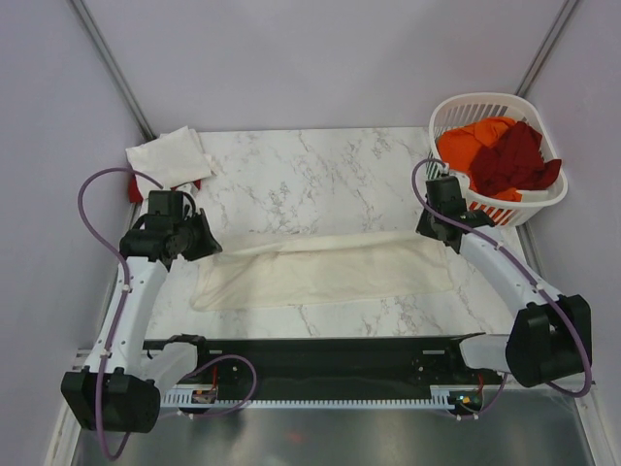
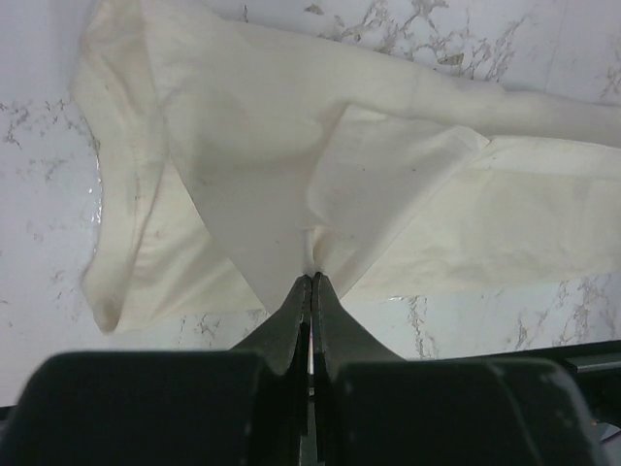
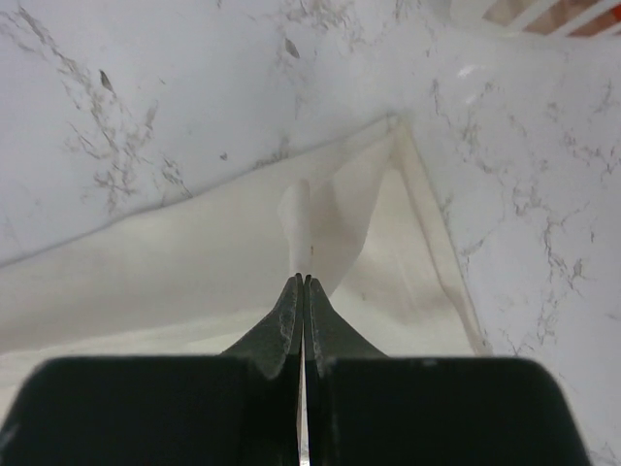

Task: Fold and stack the t-shirts
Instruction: Fold the tshirt

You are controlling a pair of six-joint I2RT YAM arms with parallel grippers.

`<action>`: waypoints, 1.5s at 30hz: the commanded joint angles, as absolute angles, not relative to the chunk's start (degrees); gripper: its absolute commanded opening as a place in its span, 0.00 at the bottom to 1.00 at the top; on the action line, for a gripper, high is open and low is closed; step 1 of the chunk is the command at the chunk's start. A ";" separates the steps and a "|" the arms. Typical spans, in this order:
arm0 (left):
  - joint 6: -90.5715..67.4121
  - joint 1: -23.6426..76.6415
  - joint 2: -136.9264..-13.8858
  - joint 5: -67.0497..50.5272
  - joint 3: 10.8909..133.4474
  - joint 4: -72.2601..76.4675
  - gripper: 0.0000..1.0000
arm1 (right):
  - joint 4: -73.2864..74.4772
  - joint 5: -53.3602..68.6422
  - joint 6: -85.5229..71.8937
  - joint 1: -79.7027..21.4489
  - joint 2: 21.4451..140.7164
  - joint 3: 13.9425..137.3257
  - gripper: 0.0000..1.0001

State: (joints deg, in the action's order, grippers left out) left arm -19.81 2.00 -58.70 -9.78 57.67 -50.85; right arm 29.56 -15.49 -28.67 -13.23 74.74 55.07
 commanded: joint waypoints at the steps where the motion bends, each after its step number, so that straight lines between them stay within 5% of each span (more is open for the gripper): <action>1: -19.60 1.85 -56.16 -11.07 55.99 -52.64 0.02 | 30.32 -15.64 -29.35 -13.36 71.28 51.08 0.00; 19: -23.99 1.85 -51.16 -15.74 51.07 -59.14 0.02 | 29.88 -17.49 -36.82 -13.18 64.60 39.91 0.00; 21: -24.08 1.84 -50.02 -15.91 50.63 -60.11 0.07 | 30.58 -17.40 -37.35 -12.92 64.60 39.46 0.12; 22: -24.08 1.85 -49.57 -17.74 50.36 -60.90 0.30 | 30.85 -16.97 -38.14 -12.83 64.43 39.11 0.18; 24: -24.08 1.85 -48.79 -18.37 50.80 -62.13 0.58 | 31.72 -16.70 -39.02 -12.66 63.03 38.15 0.55; 25: -24.17 1.85 -48.52 -17.85 51.84 -63.36 0.80 | 31.82 -16.96 -39.55 -12.57 62.32 37.88 0.74; 26: -24.26 1.85 -48.17 -17.06 52.64 -63.80 0.86 | 32.16 -17.40 -39.90 -12.57 60.84 37.71 0.98; 29: -24.78 1.85 -48.16 -12.49 55.45 -63.64 0.94 | 32.17 -18.72 -39.20 -12.57 59.85 38.49 0.98; 45: -25.31 1.76 -85.06 2.37 61.34 -49.23 0.86 | 24.08 -8.53 -32.26 -12.57 76.90 50.18 0.98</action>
